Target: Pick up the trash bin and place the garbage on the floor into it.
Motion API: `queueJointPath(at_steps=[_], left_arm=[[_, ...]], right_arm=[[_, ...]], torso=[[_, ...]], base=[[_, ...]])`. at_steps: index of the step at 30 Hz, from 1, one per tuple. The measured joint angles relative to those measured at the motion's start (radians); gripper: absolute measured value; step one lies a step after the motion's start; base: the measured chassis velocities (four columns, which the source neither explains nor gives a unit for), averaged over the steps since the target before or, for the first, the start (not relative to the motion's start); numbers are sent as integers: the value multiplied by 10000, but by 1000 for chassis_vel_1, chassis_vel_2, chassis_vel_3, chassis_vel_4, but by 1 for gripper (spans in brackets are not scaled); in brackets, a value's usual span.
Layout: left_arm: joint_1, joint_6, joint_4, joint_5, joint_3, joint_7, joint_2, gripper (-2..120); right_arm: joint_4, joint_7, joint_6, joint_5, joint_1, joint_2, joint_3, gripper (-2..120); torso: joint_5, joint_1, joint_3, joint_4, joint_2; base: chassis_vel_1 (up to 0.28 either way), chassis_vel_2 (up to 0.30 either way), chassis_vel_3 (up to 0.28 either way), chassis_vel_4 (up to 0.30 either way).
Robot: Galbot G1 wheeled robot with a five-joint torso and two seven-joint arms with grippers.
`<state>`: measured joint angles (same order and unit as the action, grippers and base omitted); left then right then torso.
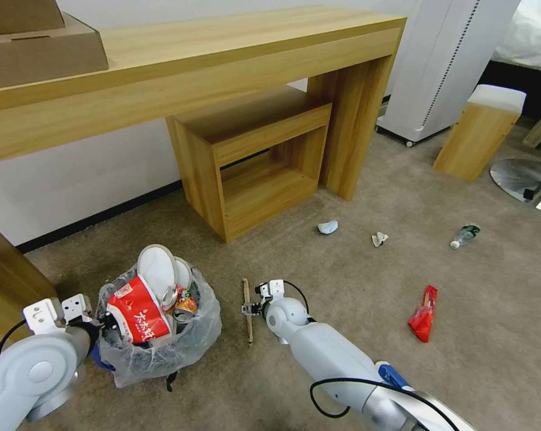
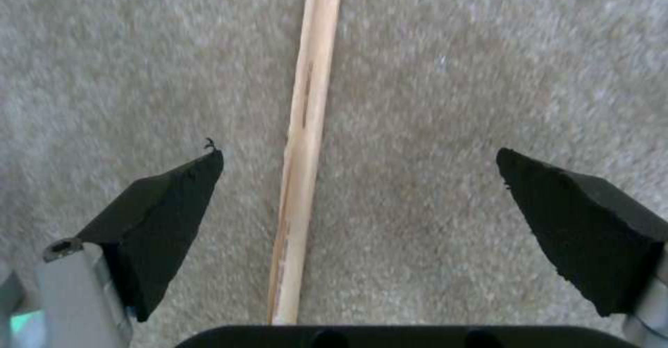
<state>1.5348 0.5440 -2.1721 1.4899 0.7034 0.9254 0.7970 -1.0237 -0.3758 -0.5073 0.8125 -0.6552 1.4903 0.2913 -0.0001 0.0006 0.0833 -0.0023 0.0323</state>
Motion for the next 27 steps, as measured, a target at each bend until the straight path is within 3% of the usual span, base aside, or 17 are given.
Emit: queueJointPath(at_steps=[27], left_arm=[[76, 1, 5, -169, -145, -41, 81, 0]], right_arm=[[1213, 781, 1028, -1256, -189, 367, -74, 100]], torso=[[1, -1, 0, 0, 0]], base=[[0, 0, 0, 0]])
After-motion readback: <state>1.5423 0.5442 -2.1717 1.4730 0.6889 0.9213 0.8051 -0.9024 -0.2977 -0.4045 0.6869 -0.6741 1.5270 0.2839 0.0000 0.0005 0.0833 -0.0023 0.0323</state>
